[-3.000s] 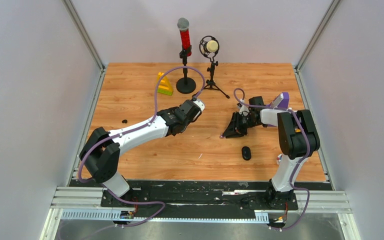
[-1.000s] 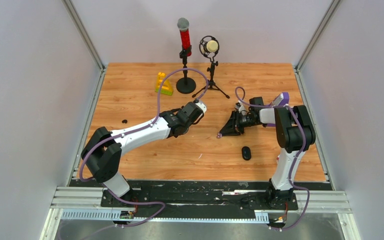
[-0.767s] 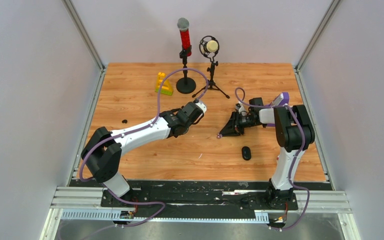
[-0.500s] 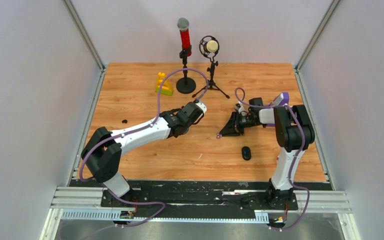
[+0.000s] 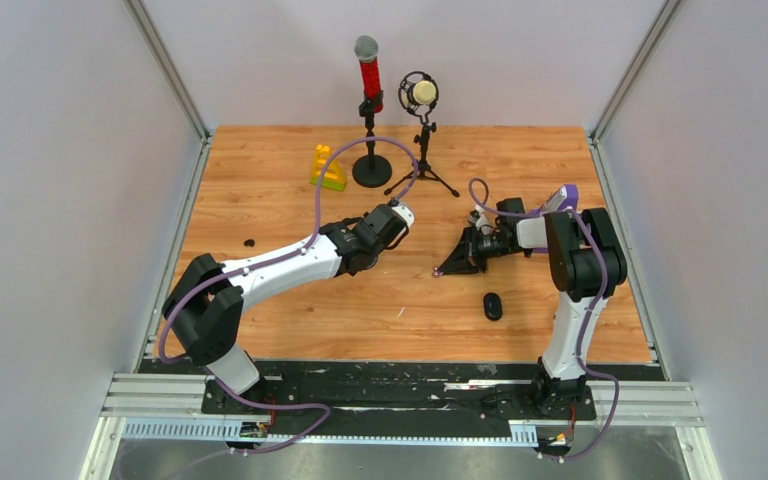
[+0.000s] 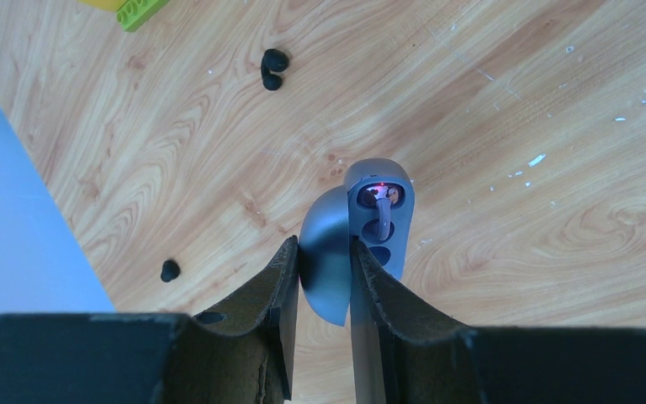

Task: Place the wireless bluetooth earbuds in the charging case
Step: Pick up the earbud from the center of the board.

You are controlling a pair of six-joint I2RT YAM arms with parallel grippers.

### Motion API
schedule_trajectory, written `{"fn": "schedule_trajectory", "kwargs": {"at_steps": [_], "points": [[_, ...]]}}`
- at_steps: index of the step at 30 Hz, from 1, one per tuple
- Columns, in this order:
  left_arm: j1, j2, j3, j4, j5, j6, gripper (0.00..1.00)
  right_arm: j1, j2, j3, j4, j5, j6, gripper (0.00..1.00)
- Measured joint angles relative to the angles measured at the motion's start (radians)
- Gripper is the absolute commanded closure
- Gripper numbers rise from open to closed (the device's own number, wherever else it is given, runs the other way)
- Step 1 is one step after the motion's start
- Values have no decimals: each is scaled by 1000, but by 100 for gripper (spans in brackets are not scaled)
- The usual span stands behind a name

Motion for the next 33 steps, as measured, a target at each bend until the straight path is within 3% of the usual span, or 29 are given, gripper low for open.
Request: {"fn": "schedule_trajectory", "kwargs": {"at_steps": [10, 18, 26, 33], "points": [[0, 0, 0, 1, -4, -1, 100, 0, -1, 0, -1, -9, 0, 96], [4, 56, 39, -12, -64, -31, 100, 0, -54, 50, -63, -4, -27, 95], [97, 253, 386, -148, -111, -137, 100, -1, -158, 216, -98, 72, -27, 95], [180, 291, 656, -303, -100, -312, 100, 5, -161, 307, -77, 124, 13, 95]]}}
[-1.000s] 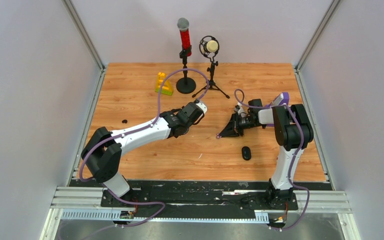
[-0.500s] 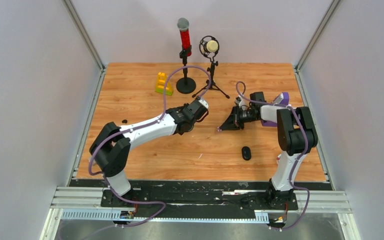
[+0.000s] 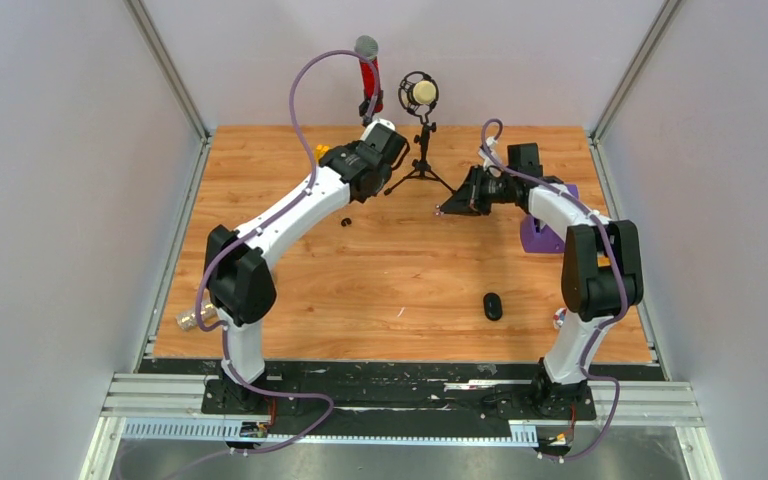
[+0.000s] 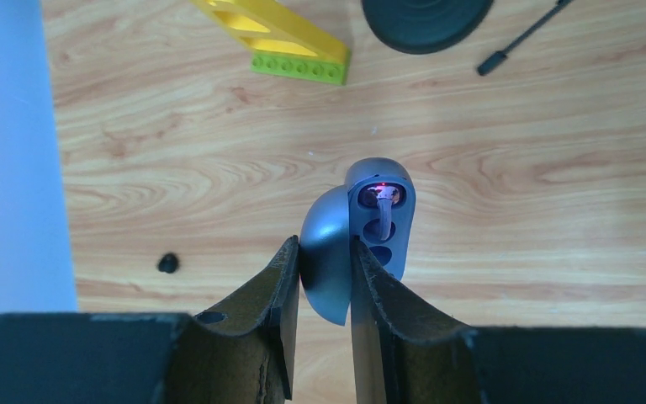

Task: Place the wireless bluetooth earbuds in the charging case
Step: Pick up the earbud from the center of the board, then place the earbud in the charging case.

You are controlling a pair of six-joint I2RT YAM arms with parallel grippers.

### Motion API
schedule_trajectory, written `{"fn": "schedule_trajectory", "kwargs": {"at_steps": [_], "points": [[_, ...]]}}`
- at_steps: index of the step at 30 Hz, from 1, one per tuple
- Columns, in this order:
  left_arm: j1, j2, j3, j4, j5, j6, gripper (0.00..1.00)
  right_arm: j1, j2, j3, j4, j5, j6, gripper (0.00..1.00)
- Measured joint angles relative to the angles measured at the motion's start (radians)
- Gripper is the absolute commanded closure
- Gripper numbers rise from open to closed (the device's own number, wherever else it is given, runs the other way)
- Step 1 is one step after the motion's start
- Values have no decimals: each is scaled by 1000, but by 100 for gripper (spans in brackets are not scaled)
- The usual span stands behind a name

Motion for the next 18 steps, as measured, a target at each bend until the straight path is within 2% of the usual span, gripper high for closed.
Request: {"fn": "schedule_trajectory", "kwargs": {"at_steps": [7, 18], "points": [[-9, 0, -22, -60, 116, -124, 100, 55, -22, 1, 77, 28, 54, 95], [-75, -10, -112, -56, 209, -169, 100, 221, -48, -6, 201, 48, 123, 95]]}}
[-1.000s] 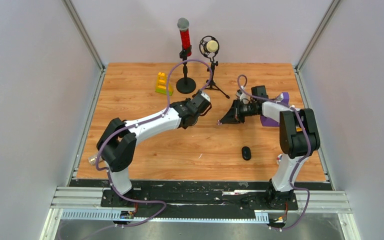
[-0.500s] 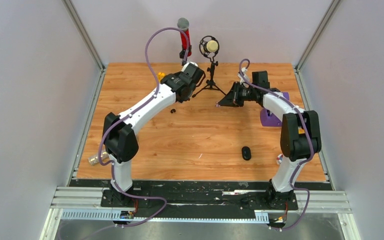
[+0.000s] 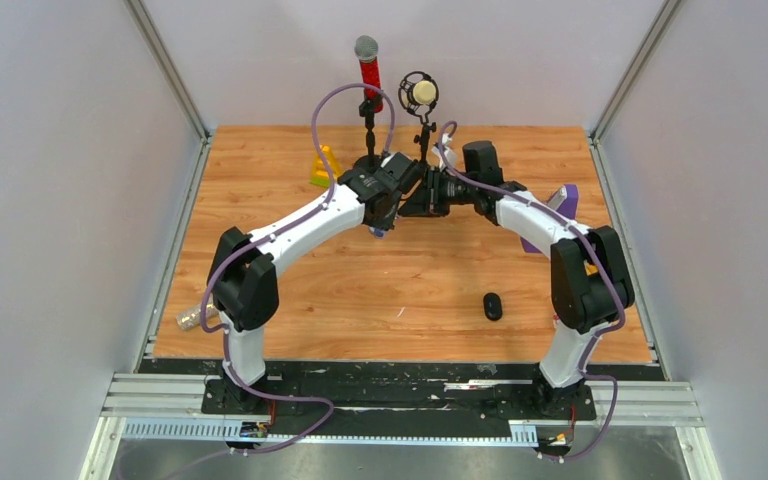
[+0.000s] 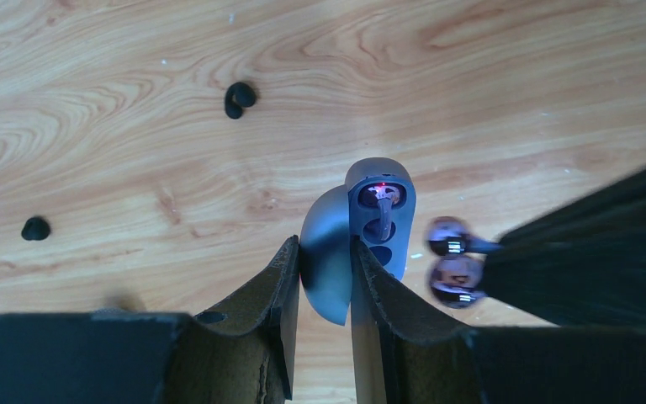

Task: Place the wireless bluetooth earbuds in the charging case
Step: Place the earbud in the charging case.

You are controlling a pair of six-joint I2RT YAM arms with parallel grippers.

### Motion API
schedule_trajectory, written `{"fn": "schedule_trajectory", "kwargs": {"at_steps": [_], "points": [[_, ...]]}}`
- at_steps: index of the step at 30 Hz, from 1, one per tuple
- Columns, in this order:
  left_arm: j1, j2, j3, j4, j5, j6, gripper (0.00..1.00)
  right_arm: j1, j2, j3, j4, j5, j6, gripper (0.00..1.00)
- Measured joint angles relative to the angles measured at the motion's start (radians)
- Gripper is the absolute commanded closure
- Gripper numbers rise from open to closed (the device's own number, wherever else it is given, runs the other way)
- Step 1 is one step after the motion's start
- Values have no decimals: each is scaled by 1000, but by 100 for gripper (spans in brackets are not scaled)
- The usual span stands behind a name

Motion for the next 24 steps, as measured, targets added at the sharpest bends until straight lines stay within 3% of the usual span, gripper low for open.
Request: {"fn": "schedule_trajectory", "kwargs": {"at_steps": [24], "points": [[-20, -16, 0, 4, -16, -14, 100, 77, -33, -134, 135, 50, 129, 96]]}}
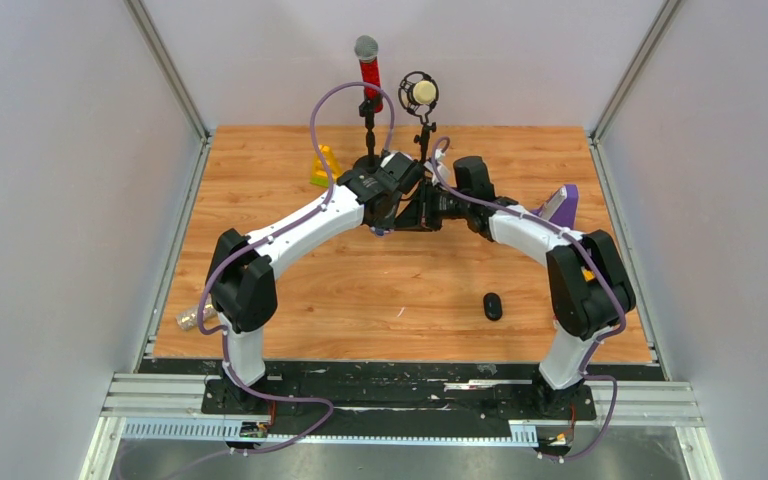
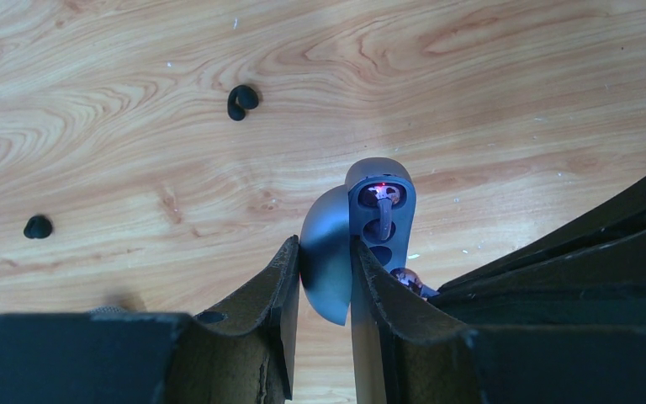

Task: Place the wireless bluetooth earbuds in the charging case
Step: Place the earbud in the charging case.

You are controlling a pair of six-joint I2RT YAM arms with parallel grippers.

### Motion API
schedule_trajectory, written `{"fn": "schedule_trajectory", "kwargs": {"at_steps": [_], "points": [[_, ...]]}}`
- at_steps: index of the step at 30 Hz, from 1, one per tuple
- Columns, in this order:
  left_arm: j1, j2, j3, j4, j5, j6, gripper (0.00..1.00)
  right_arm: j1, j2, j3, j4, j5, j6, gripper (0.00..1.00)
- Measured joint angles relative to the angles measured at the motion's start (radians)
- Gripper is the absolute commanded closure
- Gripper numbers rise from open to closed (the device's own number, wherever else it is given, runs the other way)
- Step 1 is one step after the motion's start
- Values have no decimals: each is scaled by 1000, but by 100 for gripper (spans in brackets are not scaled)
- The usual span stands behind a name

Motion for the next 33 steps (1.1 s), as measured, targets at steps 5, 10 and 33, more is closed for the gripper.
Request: {"fn": "schedule_trajectory", "kwargs": {"at_steps": [5, 10, 33], "points": [[0, 0, 0, 0, -1, 0, 100, 12, 0, 0, 2, 1, 0, 96], [0, 0, 0, 0, -5, 0, 100, 23, 0, 0, 2, 16, 0, 96], [-3, -11, 0, 0, -6, -5, 100, 38, 24, 0, 10, 63, 0, 95]]}}
